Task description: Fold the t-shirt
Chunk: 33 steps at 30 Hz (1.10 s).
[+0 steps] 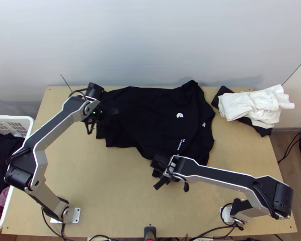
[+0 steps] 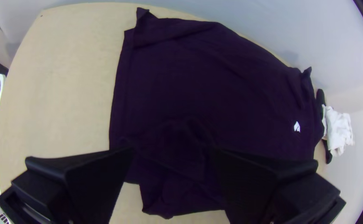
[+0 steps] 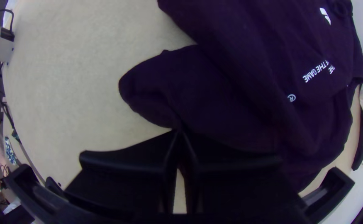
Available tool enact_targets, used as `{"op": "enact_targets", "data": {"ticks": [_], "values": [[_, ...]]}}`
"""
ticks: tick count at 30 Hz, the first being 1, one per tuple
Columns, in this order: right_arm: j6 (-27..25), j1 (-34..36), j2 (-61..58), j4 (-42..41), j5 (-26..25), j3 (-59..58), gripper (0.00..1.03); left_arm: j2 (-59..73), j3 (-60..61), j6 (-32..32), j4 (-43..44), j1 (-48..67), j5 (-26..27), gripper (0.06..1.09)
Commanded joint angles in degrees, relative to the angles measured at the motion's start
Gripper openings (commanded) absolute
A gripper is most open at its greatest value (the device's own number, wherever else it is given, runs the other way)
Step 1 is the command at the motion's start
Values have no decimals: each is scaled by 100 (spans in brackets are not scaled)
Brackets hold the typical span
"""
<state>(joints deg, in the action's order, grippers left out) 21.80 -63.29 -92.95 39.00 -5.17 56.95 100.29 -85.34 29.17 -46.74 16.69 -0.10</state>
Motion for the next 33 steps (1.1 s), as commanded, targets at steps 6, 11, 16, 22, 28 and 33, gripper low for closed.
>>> {"op": "enact_targets", "data": {"ticks": [6, 11, 16, 22, 28, 33], "values": [[-53, 633, 136, 151, -125, 229, 3, -897, 466, -640, -1505, -183, 1240, 100], [-71, 879, 189, 380, -169, 458, 3, -906, 1160, -711, -872, 449, 528, 100], [-71, 985, 295, 556, -177, 528, 3, -669, 1345, -676, -160, 1205, -430, 100], [-62, 1117, 365, 679, -177, 510, 3, -405, 1327, -1027, 218, 1944, -1810, 98], [-62, 1231, 400, 688, -177, 510, 3, -352, 1441, -1238, 359, 2181, -2442, 98], [-53, 1293, 409, 688, -177, 458, 3, -344, 1837, -1388, 561, 2234, -2926, 98]]}}
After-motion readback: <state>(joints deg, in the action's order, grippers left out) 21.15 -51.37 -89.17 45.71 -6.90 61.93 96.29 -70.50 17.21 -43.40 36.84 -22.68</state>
